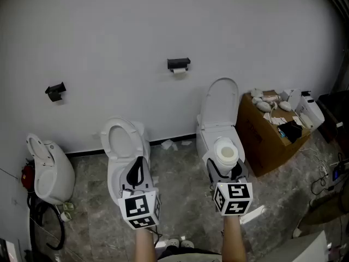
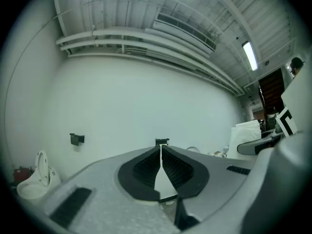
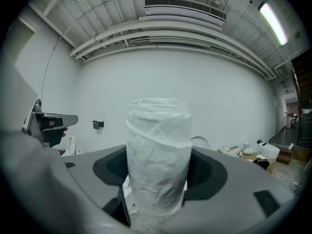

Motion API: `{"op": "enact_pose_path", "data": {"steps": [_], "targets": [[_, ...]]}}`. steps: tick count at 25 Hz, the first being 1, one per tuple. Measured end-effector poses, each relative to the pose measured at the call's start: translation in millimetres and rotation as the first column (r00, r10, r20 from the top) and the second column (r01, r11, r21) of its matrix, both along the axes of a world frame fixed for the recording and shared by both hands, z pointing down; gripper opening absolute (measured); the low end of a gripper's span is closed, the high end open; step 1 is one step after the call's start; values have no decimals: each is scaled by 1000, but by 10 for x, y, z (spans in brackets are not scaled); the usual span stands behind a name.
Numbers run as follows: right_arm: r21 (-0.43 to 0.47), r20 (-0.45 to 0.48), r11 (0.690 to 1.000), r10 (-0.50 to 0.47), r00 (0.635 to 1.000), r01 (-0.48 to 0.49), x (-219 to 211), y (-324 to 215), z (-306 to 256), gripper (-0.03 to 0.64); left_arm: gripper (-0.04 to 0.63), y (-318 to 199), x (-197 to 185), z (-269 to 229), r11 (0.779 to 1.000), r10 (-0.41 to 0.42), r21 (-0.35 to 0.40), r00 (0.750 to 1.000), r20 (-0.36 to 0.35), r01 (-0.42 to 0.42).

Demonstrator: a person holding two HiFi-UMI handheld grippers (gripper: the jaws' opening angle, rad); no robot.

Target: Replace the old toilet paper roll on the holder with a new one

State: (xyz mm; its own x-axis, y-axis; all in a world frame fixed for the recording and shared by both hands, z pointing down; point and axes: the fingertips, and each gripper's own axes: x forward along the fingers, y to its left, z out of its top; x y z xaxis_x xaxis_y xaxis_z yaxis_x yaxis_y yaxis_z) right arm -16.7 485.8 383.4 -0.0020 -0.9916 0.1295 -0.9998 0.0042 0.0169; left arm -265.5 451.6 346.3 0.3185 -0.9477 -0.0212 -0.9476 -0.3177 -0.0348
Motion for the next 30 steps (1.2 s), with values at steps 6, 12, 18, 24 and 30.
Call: {"op": "enact_pose_path", "data": {"steps": [6, 12, 18, 24, 30], "targets": [[8, 4, 1000, 1, 1000, -1, 71, -4, -4, 307, 15, 4, 57, -4, 1000, -3, 3, 1000, 2, 3], [6, -4, 1000, -11, 1000, 11, 117, -31, 40, 307, 15, -9, 105, 6, 1000, -17, 12, 1000, 5, 17], [15, 31, 999, -37, 999, 36, 201, -116, 89, 307, 15, -65, 97, 59, 997, -73, 9, 997, 0, 73], [0, 26, 999, -48, 999, 48, 297, -239, 198, 307, 15, -123, 31, 145, 993, -119, 9, 993, -23, 119], [-15, 32, 999, -51, 998, 51, 335, -501, 306, 307, 15, -402, 35, 207, 991, -133, 0, 991, -16, 133]]}}
